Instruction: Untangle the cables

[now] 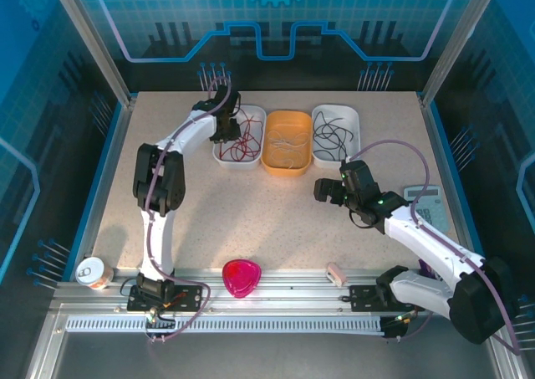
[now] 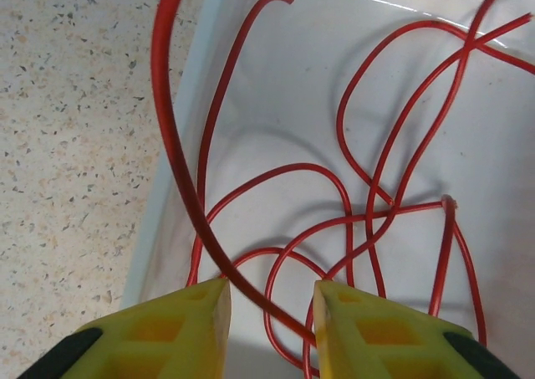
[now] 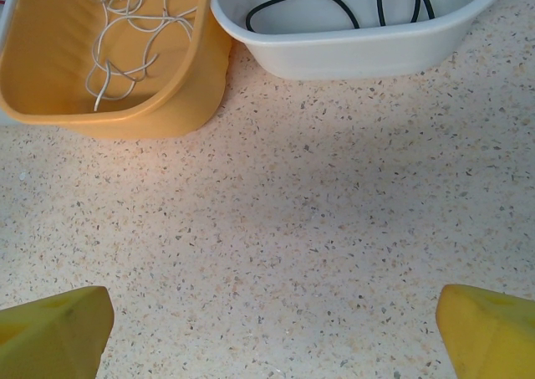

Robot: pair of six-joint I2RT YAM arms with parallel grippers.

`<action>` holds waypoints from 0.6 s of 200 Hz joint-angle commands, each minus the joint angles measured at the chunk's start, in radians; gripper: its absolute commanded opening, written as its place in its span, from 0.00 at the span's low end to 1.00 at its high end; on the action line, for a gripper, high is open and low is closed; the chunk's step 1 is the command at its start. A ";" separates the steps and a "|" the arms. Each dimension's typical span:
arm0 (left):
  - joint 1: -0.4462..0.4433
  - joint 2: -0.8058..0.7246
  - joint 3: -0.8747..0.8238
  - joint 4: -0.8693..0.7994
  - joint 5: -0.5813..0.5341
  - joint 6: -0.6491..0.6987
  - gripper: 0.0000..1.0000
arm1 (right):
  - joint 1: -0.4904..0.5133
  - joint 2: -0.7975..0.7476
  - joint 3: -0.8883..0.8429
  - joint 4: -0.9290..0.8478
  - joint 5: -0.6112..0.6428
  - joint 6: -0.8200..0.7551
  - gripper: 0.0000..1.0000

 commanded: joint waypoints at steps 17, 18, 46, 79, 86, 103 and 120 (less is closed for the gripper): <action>0.000 -0.064 -0.015 0.026 0.018 -0.015 0.26 | -0.015 -0.013 -0.015 0.010 -0.023 0.023 1.00; 0.000 -0.063 -0.014 0.026 0.018 -0.015 0.26 | -0.015 -0.013 -0.015 0.011 -0.023 0.024 1.00; 0.000 -0.022 0.023 0.012 0.011 -0.009 0.24 | -0.014 -0.014 -0.015 0.013 -0.026 0.023 1.00; -0.001 0.050 0.097 -0.031 0.015 -0.002 0.23 | -0.015 -0.016 -0.015 0.011 -0.026 0.020 1.00; -0.002 0.053 0.096 -0.022 0.025 0.001 0.23 | -0.015 -0.016 -0.015 0.010 -0.025 0.020 1.00; -0.003 0.065 0.102 -0.013 0.050 0.008 0.24 | -0.015 -0.014 -0.018 0.013 -0.025 0.021 1.00; -0.004 0.087 0.123 -0.018 0.066 0.018 0.24 | -0.015 -0.008 -0.016 0.019 -0.028 0.021 1.00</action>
